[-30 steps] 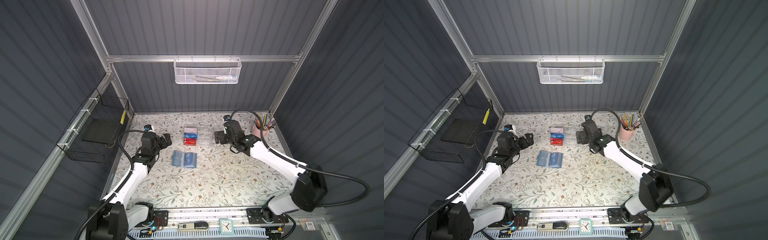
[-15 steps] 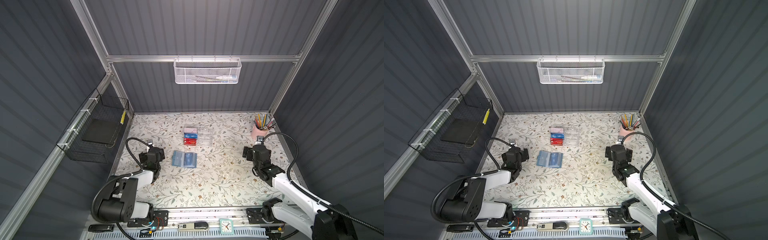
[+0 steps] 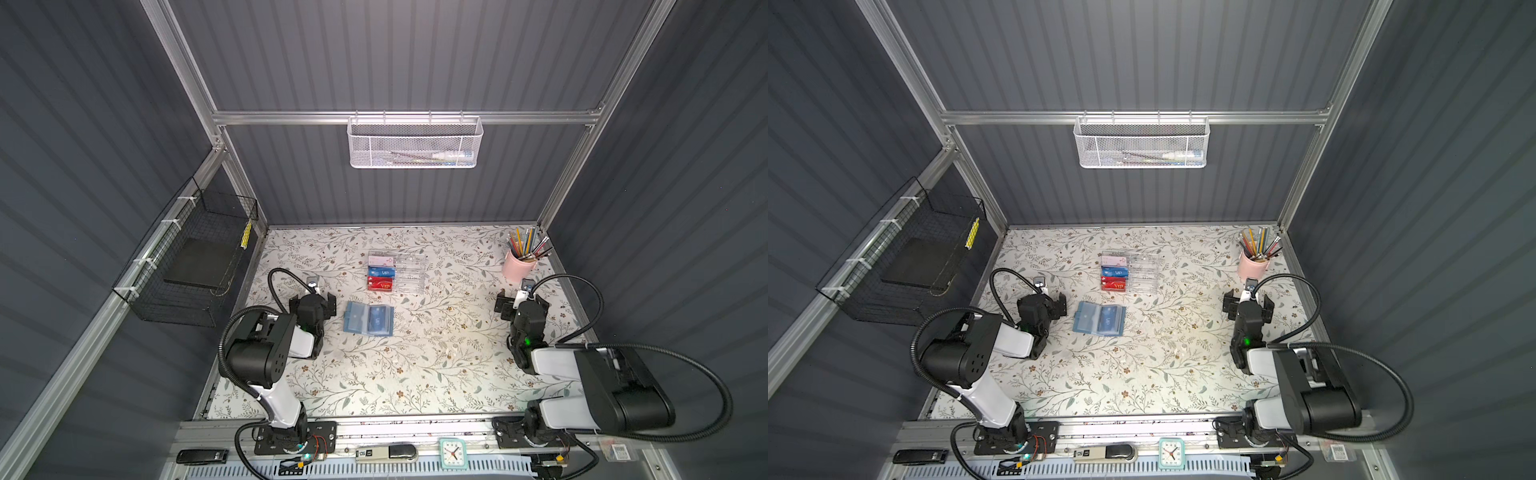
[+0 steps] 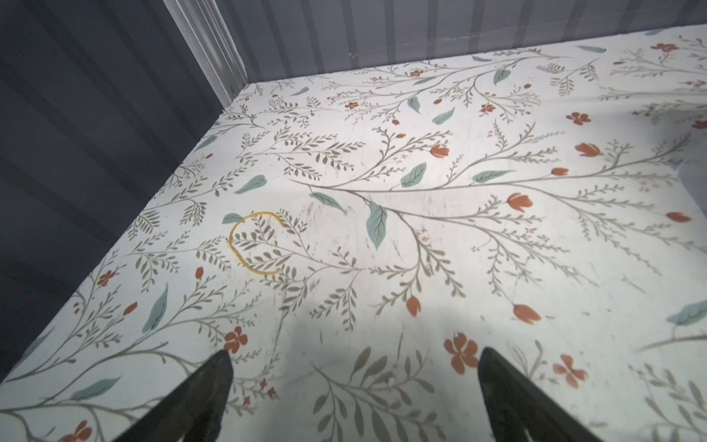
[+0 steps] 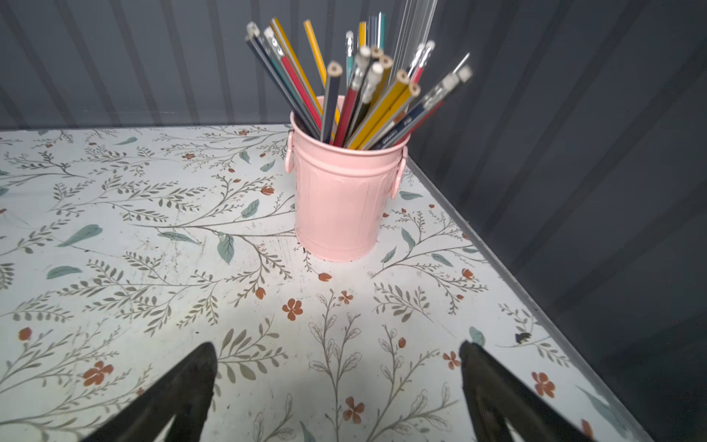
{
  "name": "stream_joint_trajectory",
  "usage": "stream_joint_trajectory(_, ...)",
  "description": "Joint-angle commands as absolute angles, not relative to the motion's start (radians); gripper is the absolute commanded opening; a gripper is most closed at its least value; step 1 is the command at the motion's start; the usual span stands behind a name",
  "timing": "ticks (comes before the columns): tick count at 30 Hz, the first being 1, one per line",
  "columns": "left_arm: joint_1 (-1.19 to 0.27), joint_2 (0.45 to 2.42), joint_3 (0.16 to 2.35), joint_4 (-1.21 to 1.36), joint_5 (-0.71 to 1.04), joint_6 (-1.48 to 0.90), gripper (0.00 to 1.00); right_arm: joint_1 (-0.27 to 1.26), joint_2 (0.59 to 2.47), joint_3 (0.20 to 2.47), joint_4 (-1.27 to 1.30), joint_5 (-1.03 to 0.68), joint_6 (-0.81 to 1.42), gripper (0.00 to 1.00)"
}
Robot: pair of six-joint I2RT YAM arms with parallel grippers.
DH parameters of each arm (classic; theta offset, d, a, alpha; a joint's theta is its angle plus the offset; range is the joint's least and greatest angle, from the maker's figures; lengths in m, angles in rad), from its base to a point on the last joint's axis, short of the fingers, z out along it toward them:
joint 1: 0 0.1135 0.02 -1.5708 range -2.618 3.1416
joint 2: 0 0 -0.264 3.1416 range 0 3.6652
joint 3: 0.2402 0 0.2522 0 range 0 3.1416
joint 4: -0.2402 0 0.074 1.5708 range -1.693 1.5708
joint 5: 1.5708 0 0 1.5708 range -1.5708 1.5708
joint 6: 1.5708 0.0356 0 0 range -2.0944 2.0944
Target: Take the credit cards out of the card holder
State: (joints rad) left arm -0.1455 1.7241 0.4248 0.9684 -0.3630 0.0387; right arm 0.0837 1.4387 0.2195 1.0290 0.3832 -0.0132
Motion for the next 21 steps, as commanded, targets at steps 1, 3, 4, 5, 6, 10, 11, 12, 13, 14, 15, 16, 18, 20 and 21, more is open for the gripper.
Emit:
stream_joint_trajectory(1,-0.11,1.72,0.466,0.932,-0.291,0.026,1.0,0.017,1.49,0.206,1.252,0.276,0.04,0.99)
stream_joint_trajectory(3,-0.091,1.719,0.471,0.926,-0.275,0.008,1.0,-0.002,1.455,0.242,1.134,0.255,0.067,0.99)
stream_joint_trajectory(4,-0.089,1.721,0.471,0.927,-0.275,0.008,1.0,-0.016,1.44,0.262,1.067,0.235,0.083,0.99)
stream_joint_trajectory(5,-0.089,1.721,0.469,0.929,-0.274,0.009,1.0,-0.028,1.448,0.276,1.048,0.228,0.094,0.99)
stream_joint_trajectory(6,-0.089,1.721,0.469,0.928,-0.274,0.009,1.0,-0.031,1.464,0.283,1.064,0.228,0.092,0.99)
stream_joint_trajectory(10,-0.089,1.719,0.465,0.937,-0.273,0.01,1.0,-0.029,1.46,0.3,1.024,0.218,0.088,0.99)
stream_joint_trajectory(11,-0.089,1.719,0.465,0.937,-0.275,0.01,1.0,-0.029,1.459,0.295,1.034,0.216,0.087,0.99)
stream_joint_trajectory(12,-0.089,1.72,0.465,0.937,-0.274,0.01,1.0,-0.029,1.456,0.298,1.022,0.215,0.088,0.99)
stream_joint_trajectory(13,-0.089,1.719,0.465,0.937,-0.274,0.01,1.0,-0.029,1.457,0.302,1.017,0.215,0.086,0.99)
stream_joint_trajectory(14,-0.089,1.72,0.465,0.937,-0.275,0.011,1.0,-0.029,1.457,0.298,1.025,0.215,0.087,0.99)
stream_joint_trajectory(15,-0.089,1.719,0.465,0.937,-0.275,0.01,1.0,-0.029,1.46,0.298,1.026,0.217,0.087,0.99)
stream_joint_trajectory(16,-0.089,1.72,0.465,0.937,-0.275,0.01,1.0,-0.029,1.458,0.299,1.023,0.217,0.087,0.99)
stream_joint_trajectory(18,-0.09,1.719,0.466,0.937,-0.275,0.011,1.0,-0.028,1.457,0.299,1.023,0.217,0.087,0.99)
stream_joint_trajectory(20,-0.089,1.72,0.465,0.937,-0.275,0.011,1.0,-0.026,1.458,0.299,1.023,0.219,0.086,0.99)
stream_joint_trajectory(21,-0.089,1.719,0.466,0.937,-0.275,0.011,1.0,-0.026,1.459,0.299,1.023,0.219,0.086,0.99)
